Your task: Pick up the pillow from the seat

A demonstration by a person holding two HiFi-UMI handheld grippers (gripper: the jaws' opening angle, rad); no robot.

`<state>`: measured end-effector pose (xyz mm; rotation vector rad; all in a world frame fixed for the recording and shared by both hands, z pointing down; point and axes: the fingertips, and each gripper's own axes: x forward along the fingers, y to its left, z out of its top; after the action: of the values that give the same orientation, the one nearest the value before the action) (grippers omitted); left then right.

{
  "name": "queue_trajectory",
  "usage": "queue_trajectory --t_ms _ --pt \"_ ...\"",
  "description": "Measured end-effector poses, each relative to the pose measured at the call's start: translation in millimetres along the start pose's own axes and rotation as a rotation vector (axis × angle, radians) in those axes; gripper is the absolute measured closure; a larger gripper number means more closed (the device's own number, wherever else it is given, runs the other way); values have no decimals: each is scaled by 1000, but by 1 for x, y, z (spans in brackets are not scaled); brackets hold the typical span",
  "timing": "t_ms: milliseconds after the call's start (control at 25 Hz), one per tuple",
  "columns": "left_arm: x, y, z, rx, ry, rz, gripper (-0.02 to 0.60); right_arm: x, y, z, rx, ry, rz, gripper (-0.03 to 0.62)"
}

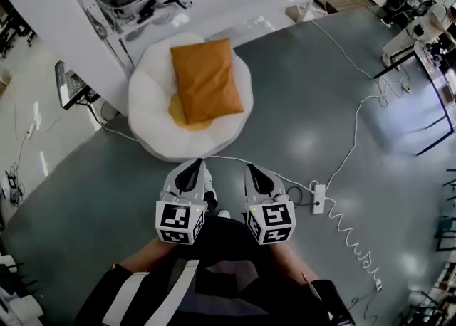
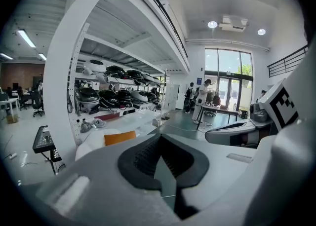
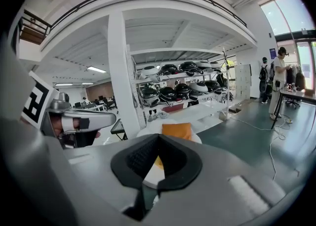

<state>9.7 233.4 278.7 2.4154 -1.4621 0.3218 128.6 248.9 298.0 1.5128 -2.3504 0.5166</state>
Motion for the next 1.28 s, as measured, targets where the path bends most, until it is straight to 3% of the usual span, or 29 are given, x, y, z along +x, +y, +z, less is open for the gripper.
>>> queue_trajectory --t_ms 680,1280 --pt "127 100 59 -28 -18 -29 578 144 -35 80 -34 32 -34 592" --pt "151 152 82 -46 -63 44 578 203 -31 117 -88 10 13 592"
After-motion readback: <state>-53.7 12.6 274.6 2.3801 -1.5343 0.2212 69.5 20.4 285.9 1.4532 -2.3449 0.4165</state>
